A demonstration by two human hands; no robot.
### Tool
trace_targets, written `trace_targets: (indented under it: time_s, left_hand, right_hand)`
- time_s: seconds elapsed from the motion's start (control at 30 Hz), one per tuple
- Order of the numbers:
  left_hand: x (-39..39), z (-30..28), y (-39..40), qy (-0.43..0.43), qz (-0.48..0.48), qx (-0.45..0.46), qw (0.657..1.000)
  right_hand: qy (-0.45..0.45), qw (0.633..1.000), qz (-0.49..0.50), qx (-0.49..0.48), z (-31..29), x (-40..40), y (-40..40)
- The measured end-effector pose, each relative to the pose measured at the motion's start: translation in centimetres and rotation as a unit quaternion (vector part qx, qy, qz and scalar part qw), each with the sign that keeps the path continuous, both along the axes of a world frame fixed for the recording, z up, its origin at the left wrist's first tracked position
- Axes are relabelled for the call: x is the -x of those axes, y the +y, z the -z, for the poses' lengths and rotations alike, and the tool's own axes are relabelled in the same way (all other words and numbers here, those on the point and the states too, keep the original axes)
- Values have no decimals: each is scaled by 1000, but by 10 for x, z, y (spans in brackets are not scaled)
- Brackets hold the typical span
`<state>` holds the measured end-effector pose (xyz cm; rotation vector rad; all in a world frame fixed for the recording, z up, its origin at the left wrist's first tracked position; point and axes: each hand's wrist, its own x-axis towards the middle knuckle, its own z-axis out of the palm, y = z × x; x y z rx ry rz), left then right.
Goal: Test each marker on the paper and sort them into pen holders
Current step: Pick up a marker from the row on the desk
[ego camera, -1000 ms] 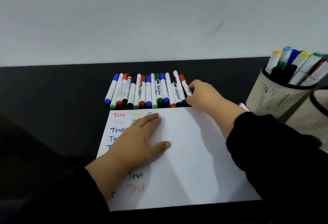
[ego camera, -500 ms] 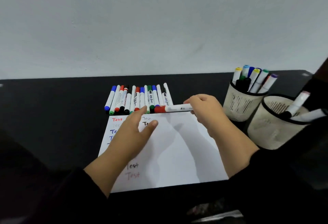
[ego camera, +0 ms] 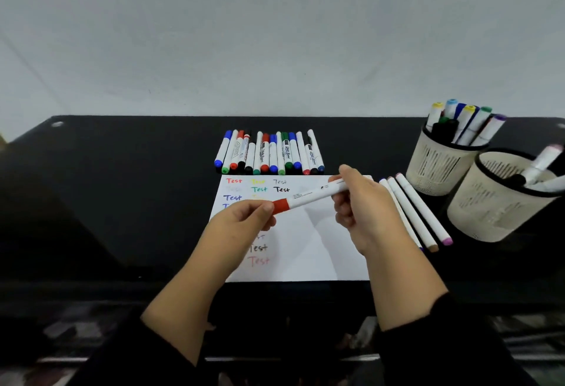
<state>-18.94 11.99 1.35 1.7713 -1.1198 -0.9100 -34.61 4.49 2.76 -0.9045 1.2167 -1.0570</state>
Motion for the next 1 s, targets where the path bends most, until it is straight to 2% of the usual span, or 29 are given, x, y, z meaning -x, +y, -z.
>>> trace_targets:
  time_s: [0.23,0.63,0.83,1.0]
  left_hand:
    - [-13,4,-5,-23,49,-56,997]
    - [-22,7,-5,-58,74,-67,993]
    - [-20,6,-4,-72,80,-72,992]
    - [-19,6,-3,-78,90,-76,990]
  right_hand:
    - [5,997,-51,-58,13,-29,16]
    - [-40,995,-66,-57,27,-48,12]
    - [20,996,-70,-49,24,-49,15]
    - [23,995,-90,-21,24,-50,16]
